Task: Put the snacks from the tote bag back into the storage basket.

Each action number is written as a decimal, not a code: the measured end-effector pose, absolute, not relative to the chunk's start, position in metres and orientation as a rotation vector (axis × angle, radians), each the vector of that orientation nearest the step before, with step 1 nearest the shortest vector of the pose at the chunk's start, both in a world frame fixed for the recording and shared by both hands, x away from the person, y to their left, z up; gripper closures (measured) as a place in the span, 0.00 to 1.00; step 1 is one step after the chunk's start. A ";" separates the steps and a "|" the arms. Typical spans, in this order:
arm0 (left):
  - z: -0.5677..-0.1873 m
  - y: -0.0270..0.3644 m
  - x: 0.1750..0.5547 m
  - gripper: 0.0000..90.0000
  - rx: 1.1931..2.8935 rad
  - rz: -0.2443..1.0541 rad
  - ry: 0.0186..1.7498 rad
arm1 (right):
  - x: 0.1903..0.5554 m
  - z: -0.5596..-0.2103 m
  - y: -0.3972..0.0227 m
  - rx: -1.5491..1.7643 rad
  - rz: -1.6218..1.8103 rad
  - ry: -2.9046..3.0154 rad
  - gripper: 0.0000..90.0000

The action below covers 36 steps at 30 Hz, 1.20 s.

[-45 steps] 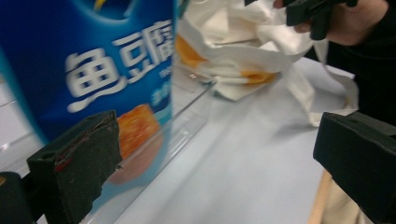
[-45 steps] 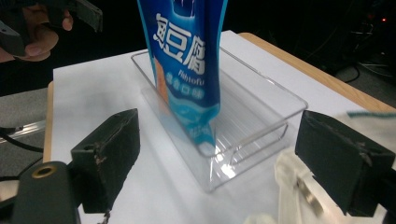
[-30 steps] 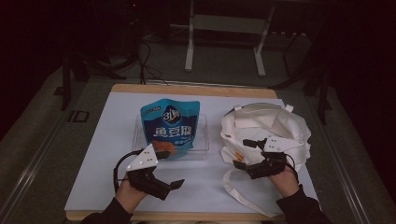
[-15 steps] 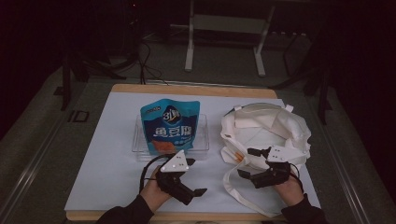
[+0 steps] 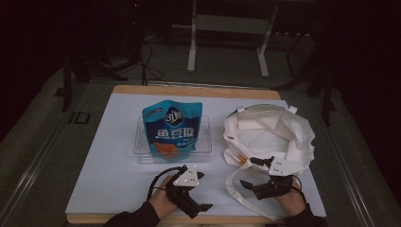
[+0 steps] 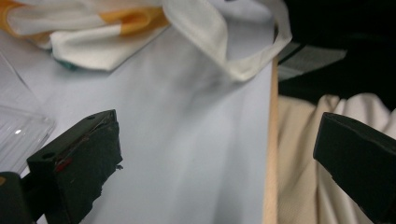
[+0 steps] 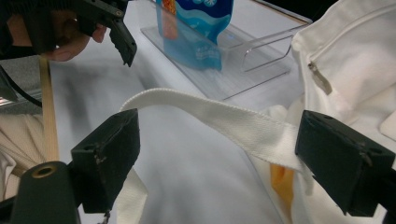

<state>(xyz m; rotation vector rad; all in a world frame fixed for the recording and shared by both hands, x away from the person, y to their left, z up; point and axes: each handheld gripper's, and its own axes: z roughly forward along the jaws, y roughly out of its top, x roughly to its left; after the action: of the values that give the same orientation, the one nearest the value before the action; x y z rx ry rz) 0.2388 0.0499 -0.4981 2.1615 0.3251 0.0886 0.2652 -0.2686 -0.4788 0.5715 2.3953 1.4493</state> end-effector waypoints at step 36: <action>-0.502 0.071 0.241 0.01 2.098 0.121 0.379 | 0.266 -0.487 -0.269 0.545 1.490 2.311 0.16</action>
<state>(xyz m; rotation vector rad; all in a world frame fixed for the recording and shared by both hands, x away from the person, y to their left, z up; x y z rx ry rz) 0.2409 0.0714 -0.5021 2.0984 0.3791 0.1206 0.2658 -0.2686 -0.4867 0.5450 2.3114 1.4902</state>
